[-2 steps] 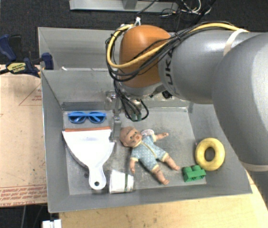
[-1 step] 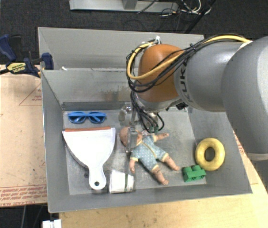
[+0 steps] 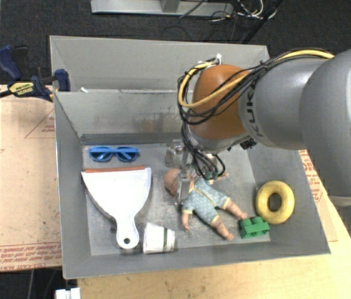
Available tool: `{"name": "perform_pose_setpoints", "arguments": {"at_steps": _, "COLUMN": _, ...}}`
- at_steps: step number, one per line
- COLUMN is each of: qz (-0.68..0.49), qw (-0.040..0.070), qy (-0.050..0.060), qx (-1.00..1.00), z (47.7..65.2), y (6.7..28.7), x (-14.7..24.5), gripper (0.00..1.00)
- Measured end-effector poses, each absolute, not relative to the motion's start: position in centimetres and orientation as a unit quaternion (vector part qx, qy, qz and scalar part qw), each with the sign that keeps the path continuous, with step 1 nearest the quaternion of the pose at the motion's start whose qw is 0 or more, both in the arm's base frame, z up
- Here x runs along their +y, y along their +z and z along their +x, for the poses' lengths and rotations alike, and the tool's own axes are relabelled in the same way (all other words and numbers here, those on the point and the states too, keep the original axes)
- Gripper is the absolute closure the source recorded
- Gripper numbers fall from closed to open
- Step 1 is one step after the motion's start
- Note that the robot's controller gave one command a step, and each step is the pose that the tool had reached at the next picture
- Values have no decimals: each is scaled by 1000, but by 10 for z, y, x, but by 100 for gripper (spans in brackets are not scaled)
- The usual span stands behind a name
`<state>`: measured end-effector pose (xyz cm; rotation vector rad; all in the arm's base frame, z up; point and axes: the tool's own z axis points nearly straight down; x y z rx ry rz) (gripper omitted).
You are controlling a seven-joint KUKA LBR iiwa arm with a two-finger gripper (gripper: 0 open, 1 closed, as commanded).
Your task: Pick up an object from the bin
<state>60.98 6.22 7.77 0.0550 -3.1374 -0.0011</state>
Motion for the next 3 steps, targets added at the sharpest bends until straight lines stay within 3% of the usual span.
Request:
{"name": "perform_pose_setpoints", "arguments": {"at_steps": 1, "qz": 69, "qw": -2, "qy": -2, "qx": -998, "z": 616, "y": 100, "x": 61, "gripper": 0}}
{"name": "perform_pose_setpoints", "arguments": {"at_steps": 2, "qz": 18, "qw": 1, "qy": -1, "qx": -1000, "z": 611, "y": 78, "x": 63, "gripper": 0}}
{"name": "perform_pose_setpoints", "arguments": {"at_steps": 3, "qz": 121, "qw": -4, "qy": -3, "qx": -993, "z": 616, "y": 71, "x": 43, "gripper": 100}}
